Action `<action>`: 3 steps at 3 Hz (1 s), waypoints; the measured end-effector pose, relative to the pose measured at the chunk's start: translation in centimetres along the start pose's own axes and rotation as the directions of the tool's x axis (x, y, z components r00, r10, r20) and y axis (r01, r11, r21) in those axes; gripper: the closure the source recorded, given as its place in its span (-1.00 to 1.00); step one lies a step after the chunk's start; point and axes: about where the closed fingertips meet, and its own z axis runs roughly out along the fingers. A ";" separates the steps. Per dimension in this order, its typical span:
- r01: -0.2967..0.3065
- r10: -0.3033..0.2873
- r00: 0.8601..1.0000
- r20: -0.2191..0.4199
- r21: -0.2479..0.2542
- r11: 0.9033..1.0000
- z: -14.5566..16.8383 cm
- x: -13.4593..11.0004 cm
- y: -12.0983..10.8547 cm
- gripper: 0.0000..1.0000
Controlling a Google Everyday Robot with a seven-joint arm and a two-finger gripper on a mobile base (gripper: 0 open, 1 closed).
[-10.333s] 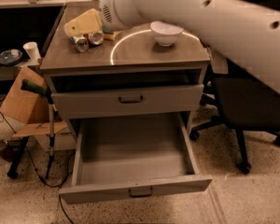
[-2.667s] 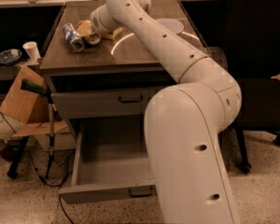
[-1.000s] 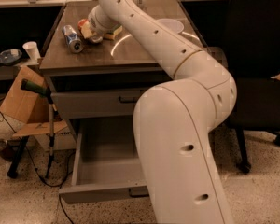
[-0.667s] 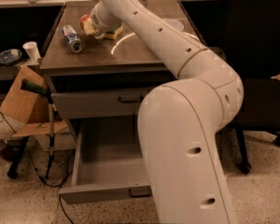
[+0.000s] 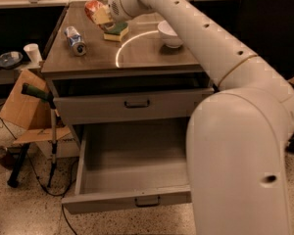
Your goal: Place coke can into middle drawer
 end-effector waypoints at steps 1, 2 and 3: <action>0.000 0.001 1.000 0.009 -0.068 0.998 -2.6 0.1 1.5 1.00; -0.014 0.014 1.000 0.000 -0.160 0.987 -4.3 1.0 4.4 1.00; -0.040 0.037 0.999 -0.016 -0.275 0.961 -5.8 1.7 8.2 1.00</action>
Offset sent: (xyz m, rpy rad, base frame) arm -0.1054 -0.0022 0.0177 0.1079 0.1131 0.2214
